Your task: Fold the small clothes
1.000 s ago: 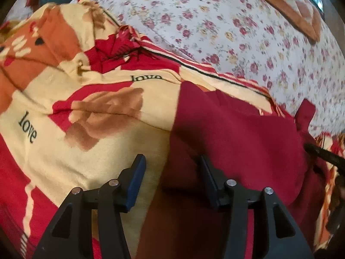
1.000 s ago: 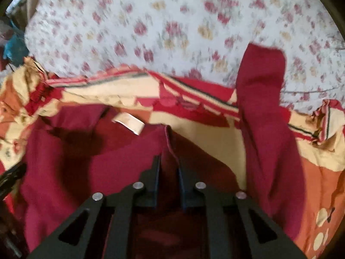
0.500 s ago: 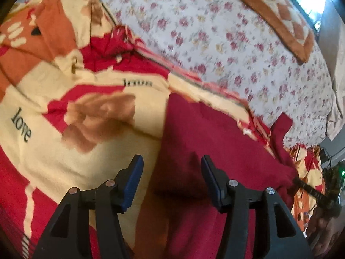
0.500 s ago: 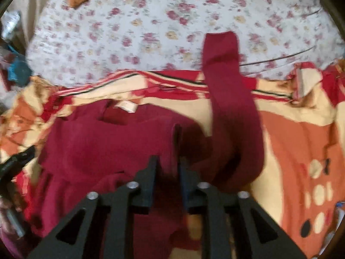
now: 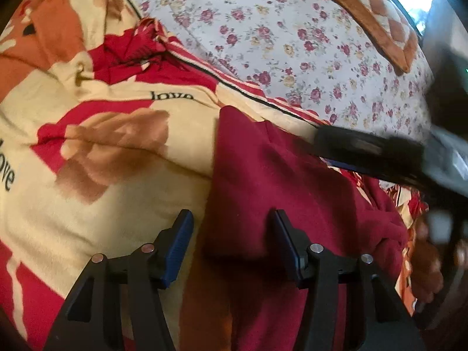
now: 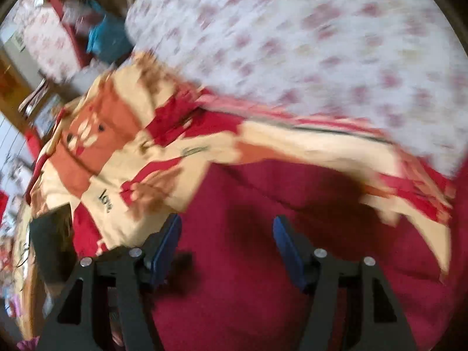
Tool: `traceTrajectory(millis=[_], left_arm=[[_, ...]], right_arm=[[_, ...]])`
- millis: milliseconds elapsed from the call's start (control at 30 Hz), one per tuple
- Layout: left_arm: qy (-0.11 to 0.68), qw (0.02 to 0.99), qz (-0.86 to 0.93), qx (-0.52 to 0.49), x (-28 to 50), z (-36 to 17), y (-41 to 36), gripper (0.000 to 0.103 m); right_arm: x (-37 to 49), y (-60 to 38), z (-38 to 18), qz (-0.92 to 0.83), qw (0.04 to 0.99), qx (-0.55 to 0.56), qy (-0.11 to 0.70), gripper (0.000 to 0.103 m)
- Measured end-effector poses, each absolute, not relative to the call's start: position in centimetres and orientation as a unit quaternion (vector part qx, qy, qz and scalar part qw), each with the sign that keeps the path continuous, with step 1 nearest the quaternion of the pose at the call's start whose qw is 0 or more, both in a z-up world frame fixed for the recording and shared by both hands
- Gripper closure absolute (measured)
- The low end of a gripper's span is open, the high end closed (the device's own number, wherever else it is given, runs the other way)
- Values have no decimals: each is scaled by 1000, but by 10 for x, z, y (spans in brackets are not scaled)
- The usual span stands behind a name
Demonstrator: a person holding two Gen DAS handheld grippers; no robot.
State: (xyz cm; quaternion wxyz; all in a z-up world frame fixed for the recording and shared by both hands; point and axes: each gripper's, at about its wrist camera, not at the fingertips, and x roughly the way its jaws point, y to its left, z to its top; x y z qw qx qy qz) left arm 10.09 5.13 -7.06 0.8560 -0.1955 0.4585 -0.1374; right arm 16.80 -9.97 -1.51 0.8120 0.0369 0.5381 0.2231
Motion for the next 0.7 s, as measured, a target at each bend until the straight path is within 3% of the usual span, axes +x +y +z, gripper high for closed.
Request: traceTrajectory(millis=[67,100,133,167,233,300,467,600,667,700], left_arm=[[458,856,-140,-193,104,-70,51,69],[457,857,-141,-192,105,-69,50,76],[458,856,-147,-190,107,-68,49,90],[462,852,-153,-191,109,-70,50,94],[458,855,-153,-189,112,-69,52,103],[446,862,-159,-181,113,-61,55,103],[410,881,-144,-187,106,-51,78,103],[450,864,-114,-197,115,-71,89,103],[456,862,-112,-189,115,-75,86,103],[454,865,-111,-182,114,-75,84,103]], right_arm=[[188,-75,-37,230,785,50,573,34],[196,-68,-46,227,776,52,586,34],[206,-59,-59,222,764,45,604,34],[208,-52,-67,217,759,33,612,37],[209,-38,-77,202,764,-20,612,62],[208,-31,-75,201,772,-47,601,91],[206,-21,-51,240,788,-16,566,94],[217,-10,-63,246,782,7,573,93],[221,-6,-78,242,773,22,586,86],[219,-11,-78,240,773,35,586,76]])
